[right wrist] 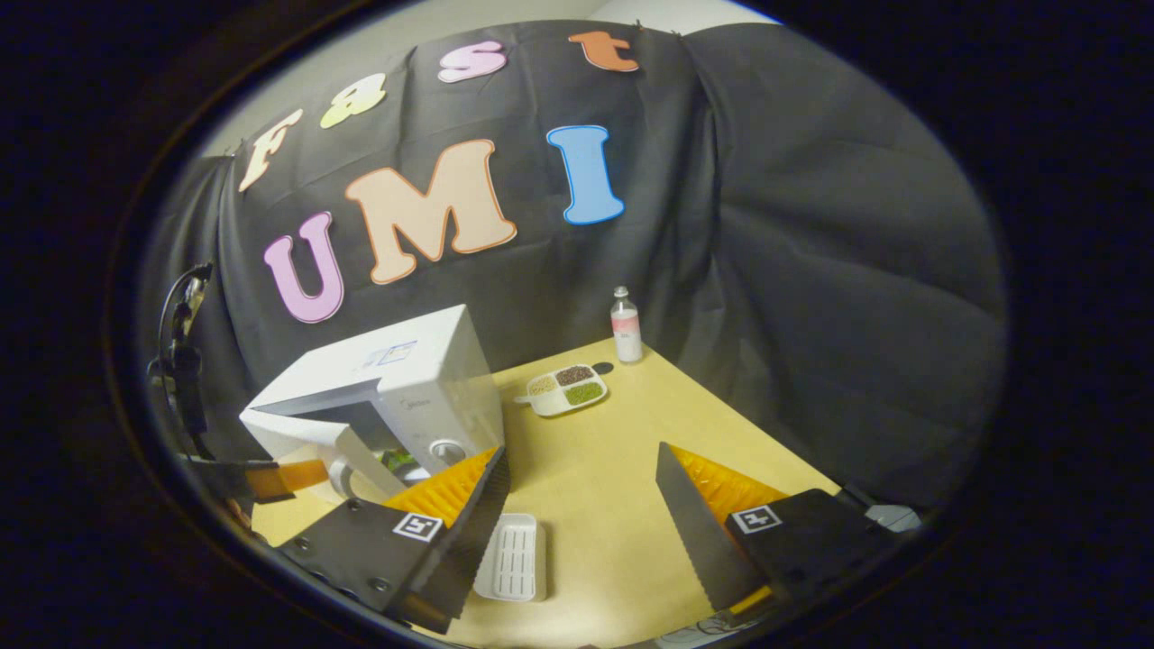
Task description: Open the microwave oven with the left hand, put the food in, and close the microwave oven.
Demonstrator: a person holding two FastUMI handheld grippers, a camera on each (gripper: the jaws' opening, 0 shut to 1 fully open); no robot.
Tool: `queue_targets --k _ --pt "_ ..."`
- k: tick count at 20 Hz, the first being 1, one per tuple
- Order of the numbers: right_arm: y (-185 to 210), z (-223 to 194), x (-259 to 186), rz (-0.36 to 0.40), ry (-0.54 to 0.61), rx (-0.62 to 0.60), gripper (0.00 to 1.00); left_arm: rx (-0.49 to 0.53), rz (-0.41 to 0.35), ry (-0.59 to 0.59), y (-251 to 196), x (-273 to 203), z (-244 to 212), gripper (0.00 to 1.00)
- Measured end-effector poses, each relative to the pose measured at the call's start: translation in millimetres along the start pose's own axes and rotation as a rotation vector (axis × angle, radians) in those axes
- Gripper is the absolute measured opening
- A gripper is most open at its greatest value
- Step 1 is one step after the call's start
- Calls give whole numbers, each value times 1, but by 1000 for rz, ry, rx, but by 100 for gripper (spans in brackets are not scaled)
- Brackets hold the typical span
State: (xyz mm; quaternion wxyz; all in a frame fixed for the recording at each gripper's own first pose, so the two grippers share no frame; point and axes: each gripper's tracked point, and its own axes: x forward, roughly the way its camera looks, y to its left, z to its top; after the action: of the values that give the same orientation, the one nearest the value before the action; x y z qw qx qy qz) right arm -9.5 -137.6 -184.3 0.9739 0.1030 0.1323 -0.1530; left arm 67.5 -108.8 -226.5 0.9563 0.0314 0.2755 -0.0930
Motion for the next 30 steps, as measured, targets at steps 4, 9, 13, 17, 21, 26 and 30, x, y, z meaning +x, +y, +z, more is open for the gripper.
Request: queue_targets --k 4,9,13,17,21,26,30 --pt "-8 3 3 -5 -8 13 100 3 -2 -33 -11 17 16 1" --pt "-7 6 5 6 -21 16 100 3 4 -28 -18 30 18 1" --pt "-7 5 8 12 -27 30 100 -2 17 -32 -19 38 22 0" --pt "-8 3 11 14 -13 39 100 -7 30 -35 -18 45 26 0" --pt "-8 3 13 13 -18 36 92 -64 53 -30 -17 50 28 0" --pt "-6 -2 18 19 8 35 92 -102 59 -15 -12 54 22 1" --pt "-12 -5 21 4 17 50 92 -101 71 -8 -10 56 20 1"
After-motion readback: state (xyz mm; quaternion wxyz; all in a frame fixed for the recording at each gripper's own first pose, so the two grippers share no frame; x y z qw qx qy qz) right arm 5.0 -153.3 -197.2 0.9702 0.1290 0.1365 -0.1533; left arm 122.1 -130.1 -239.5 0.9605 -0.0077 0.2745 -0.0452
